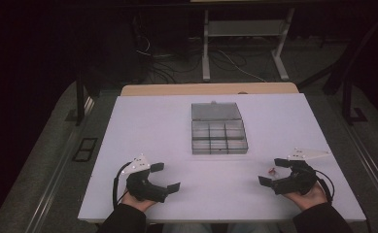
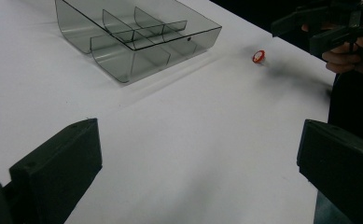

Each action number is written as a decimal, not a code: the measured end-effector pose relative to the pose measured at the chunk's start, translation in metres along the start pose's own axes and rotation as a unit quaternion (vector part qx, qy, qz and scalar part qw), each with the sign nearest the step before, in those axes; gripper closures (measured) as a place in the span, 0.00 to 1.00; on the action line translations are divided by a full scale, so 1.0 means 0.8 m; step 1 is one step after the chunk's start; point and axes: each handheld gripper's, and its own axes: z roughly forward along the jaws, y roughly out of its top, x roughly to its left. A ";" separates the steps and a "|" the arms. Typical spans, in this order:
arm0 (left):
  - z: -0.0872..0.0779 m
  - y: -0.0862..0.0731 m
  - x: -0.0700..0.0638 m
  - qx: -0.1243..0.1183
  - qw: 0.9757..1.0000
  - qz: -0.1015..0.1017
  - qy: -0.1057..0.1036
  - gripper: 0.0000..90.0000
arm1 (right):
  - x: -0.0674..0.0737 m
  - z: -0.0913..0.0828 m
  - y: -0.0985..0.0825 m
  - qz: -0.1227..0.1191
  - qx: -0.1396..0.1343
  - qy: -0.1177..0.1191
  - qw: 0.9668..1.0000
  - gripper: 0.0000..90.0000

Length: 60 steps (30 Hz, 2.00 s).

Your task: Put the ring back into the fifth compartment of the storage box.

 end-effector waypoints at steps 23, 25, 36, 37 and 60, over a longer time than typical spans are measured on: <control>0.001 -0.001 -0.001 0.000 1.000 -0.005 0.002 0.00 | -0.031 -0.012 0.023 0.019 0.059 -0.005 0.998 0.00; 0.001 -0.001 0.000 0.000 1.000 -0.005 0.002 0.00 | -0.034 -0.011 0.024 0.021 0.065 -0.004 0.998 0.00; 0.003 -0.002 -0.001 0.006 1.000 -0.002 -0.001 0.00 | -0.046 -0.004 0.025 0.032 0.096 -0.002 0.995 0.00; 0.003 -0.002 -0.001 0.007 1.000 -0.001 -0.001 0.00 | -0.048 -0.003 0.024 0.030 0.098 -0.001 0.995 0.00; 0.006 -0.002 -0.001 0.012 1.000 -0.004 -0.009 0.00 | -0.062 0.025 0.021 0.019 0.181 0.015 0.983 0.00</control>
